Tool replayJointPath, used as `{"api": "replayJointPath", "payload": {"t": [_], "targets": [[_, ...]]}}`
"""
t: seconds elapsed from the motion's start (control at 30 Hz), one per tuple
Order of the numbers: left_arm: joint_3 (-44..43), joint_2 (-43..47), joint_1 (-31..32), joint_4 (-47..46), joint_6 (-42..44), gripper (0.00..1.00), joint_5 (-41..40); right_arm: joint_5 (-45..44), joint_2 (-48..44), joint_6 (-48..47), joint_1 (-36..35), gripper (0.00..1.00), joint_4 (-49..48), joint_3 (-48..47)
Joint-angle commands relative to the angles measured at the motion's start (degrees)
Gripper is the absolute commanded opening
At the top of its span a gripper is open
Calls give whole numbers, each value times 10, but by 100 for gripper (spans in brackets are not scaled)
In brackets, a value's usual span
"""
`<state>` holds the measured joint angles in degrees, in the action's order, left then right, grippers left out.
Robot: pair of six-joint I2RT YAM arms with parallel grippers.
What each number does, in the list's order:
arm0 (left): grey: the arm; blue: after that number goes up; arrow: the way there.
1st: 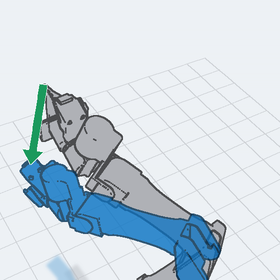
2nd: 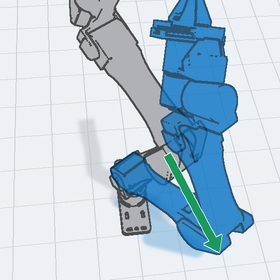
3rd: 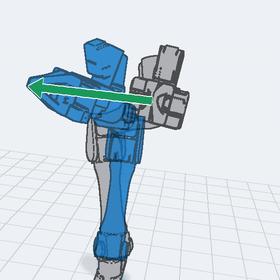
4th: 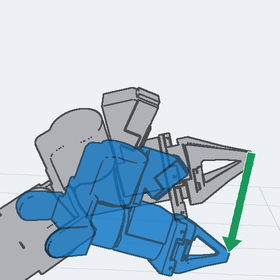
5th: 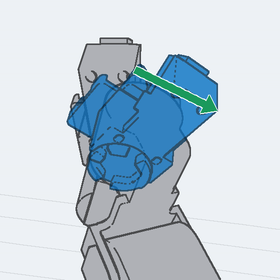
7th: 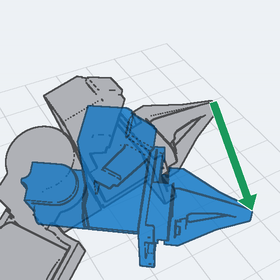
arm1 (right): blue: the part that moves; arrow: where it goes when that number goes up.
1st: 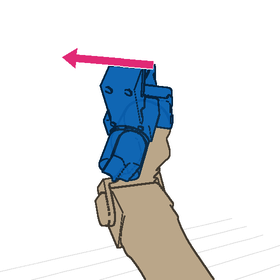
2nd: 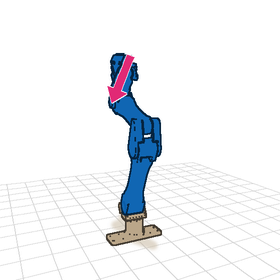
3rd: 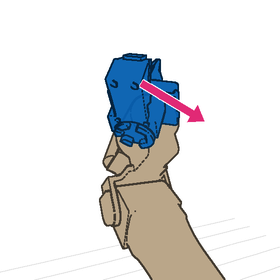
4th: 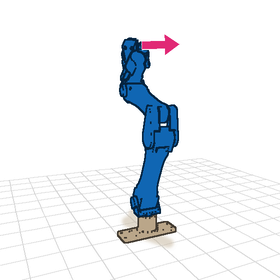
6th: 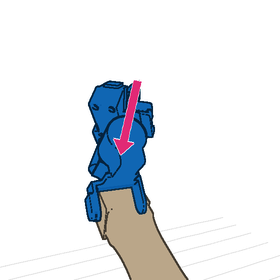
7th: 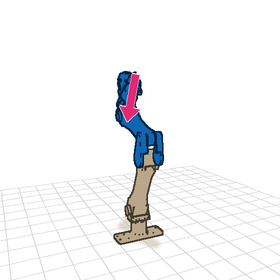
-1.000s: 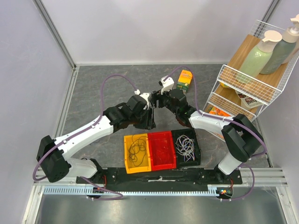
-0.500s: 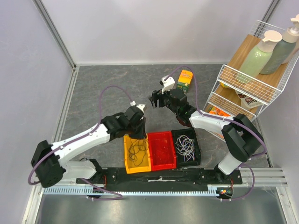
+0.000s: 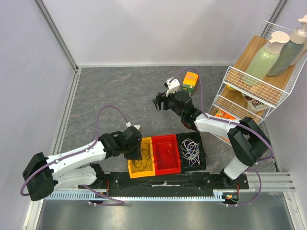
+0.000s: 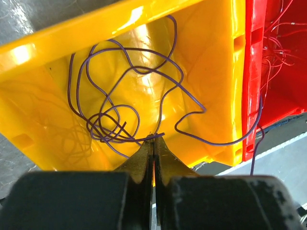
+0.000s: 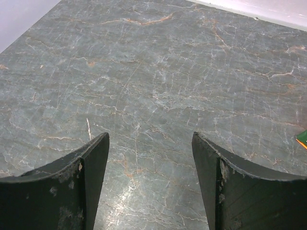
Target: Untangle the cables
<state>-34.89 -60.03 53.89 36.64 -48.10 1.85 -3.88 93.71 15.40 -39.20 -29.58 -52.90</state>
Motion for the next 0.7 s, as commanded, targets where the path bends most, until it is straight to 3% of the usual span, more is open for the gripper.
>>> {"api": "replayJointPath", "payload": {"t": [0.0,0.2,0.27,0.3,0.5,0.67], "targets": [[-39,5,10,16,-17,8,-16,6,-1,5,2,77,-28,1],[-80,68,12,-4,11,45,-10,6,-1,5,2,77,-28,2],[-77,81,12,-44,38,66,35,6,-1,5,2,77,-28,2],[-76,81,12,-60,55,71,60,7,-1,4,2,77,-29,3],[-99,26,74,-32,108,68,71,6,-2,3,2,77,-28,1],[-138,-28,116,33,126,67,35,8,1,4,2,77,-28,1]]}}
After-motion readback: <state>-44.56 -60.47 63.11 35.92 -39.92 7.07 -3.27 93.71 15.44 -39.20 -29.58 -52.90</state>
